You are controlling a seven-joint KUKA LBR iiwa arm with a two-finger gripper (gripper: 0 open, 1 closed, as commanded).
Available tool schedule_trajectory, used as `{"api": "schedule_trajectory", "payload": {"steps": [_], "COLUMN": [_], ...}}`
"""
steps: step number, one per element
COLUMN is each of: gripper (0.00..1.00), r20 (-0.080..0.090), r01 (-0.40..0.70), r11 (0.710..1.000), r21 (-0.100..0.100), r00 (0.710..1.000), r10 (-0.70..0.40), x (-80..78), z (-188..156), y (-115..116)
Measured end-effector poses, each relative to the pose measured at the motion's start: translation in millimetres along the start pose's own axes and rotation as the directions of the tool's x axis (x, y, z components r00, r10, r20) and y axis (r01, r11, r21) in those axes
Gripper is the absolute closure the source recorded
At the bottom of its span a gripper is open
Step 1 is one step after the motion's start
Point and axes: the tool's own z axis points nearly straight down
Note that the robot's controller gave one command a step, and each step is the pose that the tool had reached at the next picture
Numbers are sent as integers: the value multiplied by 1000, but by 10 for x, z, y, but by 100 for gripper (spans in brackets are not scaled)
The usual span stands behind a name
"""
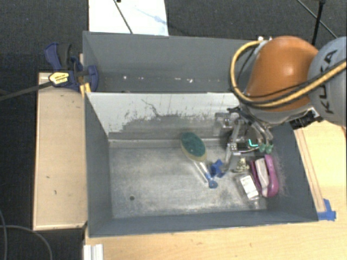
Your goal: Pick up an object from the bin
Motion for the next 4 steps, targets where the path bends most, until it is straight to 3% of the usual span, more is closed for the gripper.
{"api": "schedule_trajectory", "payload": {"steps": [1,2,3,4], "gripper": [0,0,0,0], "r20": [1,3,10,3], "r01": [119,165,386,341], "r11": [993,986,922,940], "r21": [1,-1,5,0], "r00": [993,986,922,940], "r10": [-119,-165,-386,-341], "x": [-121,162,181,-17], "z": [1390,1552,1044,1567], "y": [-622,-339,-459,-320]}}
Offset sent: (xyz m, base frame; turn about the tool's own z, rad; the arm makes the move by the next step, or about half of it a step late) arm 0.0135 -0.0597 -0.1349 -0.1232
